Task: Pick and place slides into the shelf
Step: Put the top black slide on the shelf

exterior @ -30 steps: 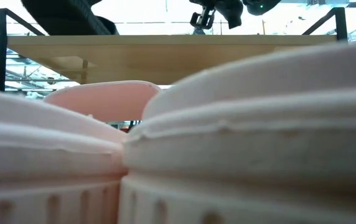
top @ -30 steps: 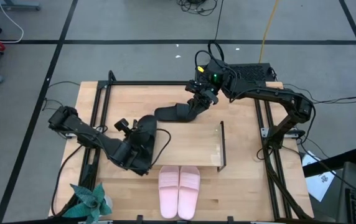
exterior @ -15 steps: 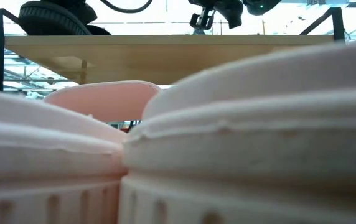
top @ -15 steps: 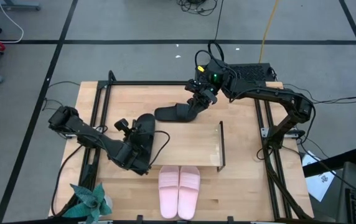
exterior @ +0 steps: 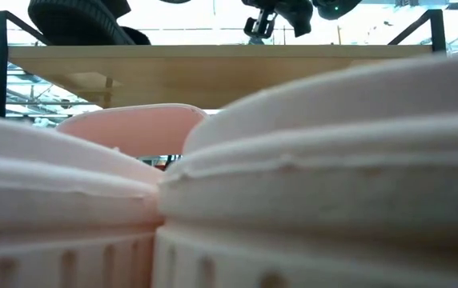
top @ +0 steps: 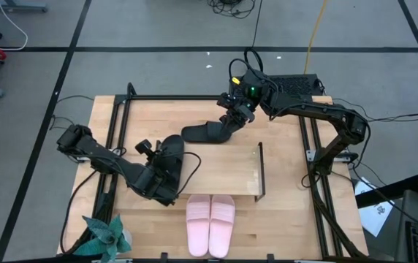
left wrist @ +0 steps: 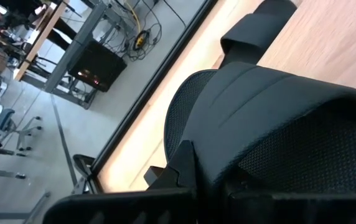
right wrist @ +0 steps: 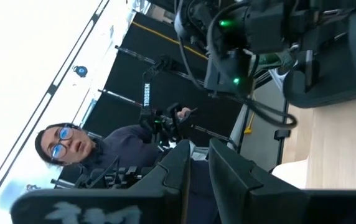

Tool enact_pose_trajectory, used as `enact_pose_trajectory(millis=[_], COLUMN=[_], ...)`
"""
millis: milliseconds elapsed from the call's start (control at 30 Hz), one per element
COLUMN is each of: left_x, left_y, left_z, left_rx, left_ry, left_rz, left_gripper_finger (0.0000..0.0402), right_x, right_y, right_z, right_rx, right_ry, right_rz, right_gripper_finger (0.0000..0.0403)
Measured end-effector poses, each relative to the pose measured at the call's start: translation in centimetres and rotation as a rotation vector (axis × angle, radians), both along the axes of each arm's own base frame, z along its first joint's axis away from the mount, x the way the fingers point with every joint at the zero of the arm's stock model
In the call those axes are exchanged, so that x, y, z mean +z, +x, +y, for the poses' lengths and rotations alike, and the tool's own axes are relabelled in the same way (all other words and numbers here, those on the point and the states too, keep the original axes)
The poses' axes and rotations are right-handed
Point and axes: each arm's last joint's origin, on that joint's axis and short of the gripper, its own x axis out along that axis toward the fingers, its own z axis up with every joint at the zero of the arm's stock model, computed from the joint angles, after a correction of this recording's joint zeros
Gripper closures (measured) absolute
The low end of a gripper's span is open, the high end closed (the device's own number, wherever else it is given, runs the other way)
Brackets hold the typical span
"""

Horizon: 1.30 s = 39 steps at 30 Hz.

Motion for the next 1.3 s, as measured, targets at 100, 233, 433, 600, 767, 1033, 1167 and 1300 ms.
enact_pose_trajectory(millis=[100, 233, 433, 600, 767, 1033, 1167, 1300], left_x=[0.0, 0.0, -0.1, -0.1, -0.2, -1.1, -1.1, -1.2], left_y=[0.0, 0.0, 0.0, 0.0, -0.1, -0.4, -0.4, -0.4], left_z=[0.0, -0.1, -0.2, -0.3, -0.3, -0.3, -0.3, -0.3], left_rx=[0.001, 0.007, 0.017, 0.017, 0.017, 0.028, 0.032, 0.035], left_ry=[-0.010, -0.036, -0.056, -0.063, -0.070, -0.062, -0.067, -0.078], left_rz=[0.005, 0.009, 0.004, 0.007, 0.011, 0.014, 0.014, 0.020], left_gripper_finger=[0.0402, 0.0402, 0.0401, 0.0401, 0.0401, 0.0401, 0.0394, 0.0383], right_x=[0.0, 0.0, 0.0, 0.0, 0.0, 0.0, 0.0, 0.0], right_y=[0.0, 0.0, 0.0, 0.0, 0.0, 0.0, 0.0, 0.0], right_z=[0.0, 0.0, 0.0, 0.0, 0.0, 0.0, 0.0, 0.0], right_rx=[-0.007, -0.005, -0.003, -0.003, -0.003, -0.002, -0.002, -0.002], right_ry=[0.000, -0.009, -0.011, -0.014, -0.014, -0.014, -0.014, -0.014], right_rz=[0.000, -0.011, -0.014, -0.017, -0.018, -0.018, -0.018, -0.018], right_gripper_finger=[0.0351, 0.0351, 0.0351, 0.0351, 0.0351, 0.0351, 0.0351, 0.0351])
